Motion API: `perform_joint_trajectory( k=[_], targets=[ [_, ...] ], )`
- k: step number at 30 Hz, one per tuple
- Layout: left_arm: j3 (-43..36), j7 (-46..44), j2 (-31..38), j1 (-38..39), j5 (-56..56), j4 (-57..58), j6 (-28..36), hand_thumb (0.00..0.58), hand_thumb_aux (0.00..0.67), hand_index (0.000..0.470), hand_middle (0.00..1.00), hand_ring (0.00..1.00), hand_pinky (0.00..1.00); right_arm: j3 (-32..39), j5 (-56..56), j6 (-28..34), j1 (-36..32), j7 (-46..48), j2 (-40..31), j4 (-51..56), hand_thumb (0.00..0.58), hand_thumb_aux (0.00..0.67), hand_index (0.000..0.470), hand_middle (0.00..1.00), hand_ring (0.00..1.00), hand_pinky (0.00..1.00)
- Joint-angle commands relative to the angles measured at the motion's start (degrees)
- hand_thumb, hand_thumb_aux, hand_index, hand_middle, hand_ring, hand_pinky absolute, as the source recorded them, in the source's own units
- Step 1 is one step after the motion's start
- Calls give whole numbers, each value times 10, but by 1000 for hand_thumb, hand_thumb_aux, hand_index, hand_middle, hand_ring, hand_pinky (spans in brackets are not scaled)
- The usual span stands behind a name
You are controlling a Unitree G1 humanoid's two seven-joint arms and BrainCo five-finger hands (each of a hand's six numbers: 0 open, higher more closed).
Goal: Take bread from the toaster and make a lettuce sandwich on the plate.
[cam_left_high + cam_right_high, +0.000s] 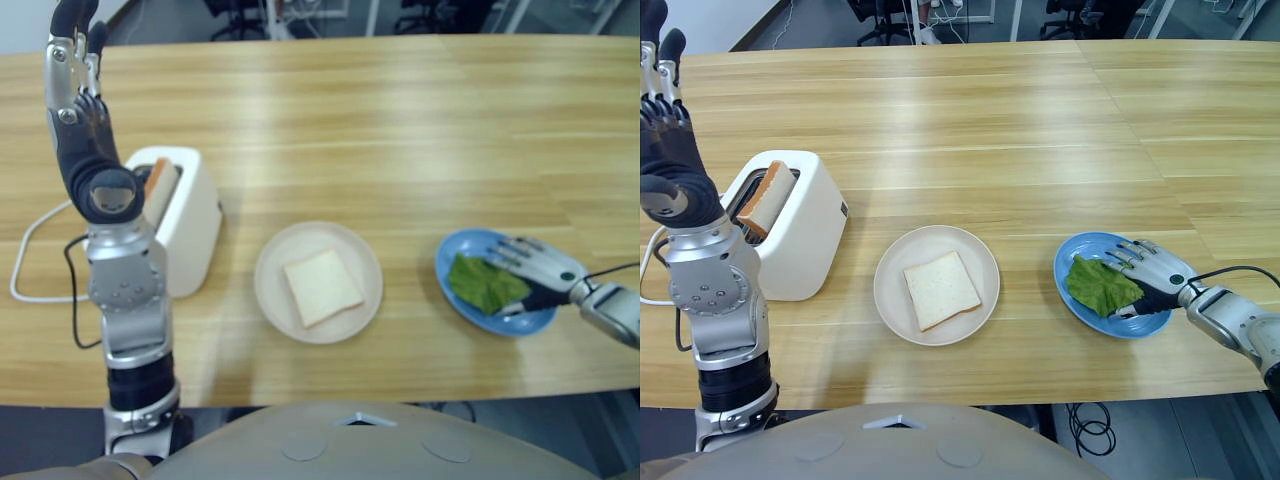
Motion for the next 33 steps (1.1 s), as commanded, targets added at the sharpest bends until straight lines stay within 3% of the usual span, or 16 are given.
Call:
perform_joint_trajectory(
  k=[1,7,8,9,10,11,19,20,21,22,33],
  targets=[
    [6,-8,4,4,-4,-13,8,0,0,0,0,0,0,31,-15,1,-17,0,9,25,0,0,0,0,0,0],
    [9,-17,6,7,-7,-22,15,0,0,0,0,0,0,77,-36,10,-49,-16,38,68,0,0,0,0,0,0],
    [9,-18,6,7,-7,-23,16,0,0,0,0,0,0,83,-38,11,-54,-19,44,77,108,66,45,0,0,0],
    [9,-19,6,7,-7,-24,17,0,0,0,0,0,0,87,-38,11,-57,-21,48,82,449,352,242,0,0,0],
    [10,-21,7,7,-8,-24,18,0,0,0,0,0,0,90,-37,13,-58,-24,49,85,572,591,406,0,0,0],
    [11,-22,7,7,-10,-25,19,0,0,0,0,0,0,92,-34,13,-58,-27,51,87,580,670,460,0,0,0],
    [14,-27,6,7,-10,-29,25,0,0,0,0,0,0,90,-13,14,-70,-65,64,101,580,670,460,0,0,0],
    [13,-27,5,6,-9,-29,25,0,0,0,0,0,0,90,-13,14,-72,-73,65,102,580,670,460,90,90,90],
    [12,-28,5,6,-8,-29,26,0,0,0,0,0,0,90,-13,14,-73,-81,66,102,580,670,460,922,922,922],
    [11,-29,4,6,-8,-29,27,0,0,0,0,0,0,90,-14,15,-74,-88,66,102,580,670,460,1000,1000,1000],
    [0,-29,4,-8,4,-15,29,0,0,0,0,0,0,87,-6,38,-80,-141,69,91,580,670,460,1000,1000,1000]
  ],
)
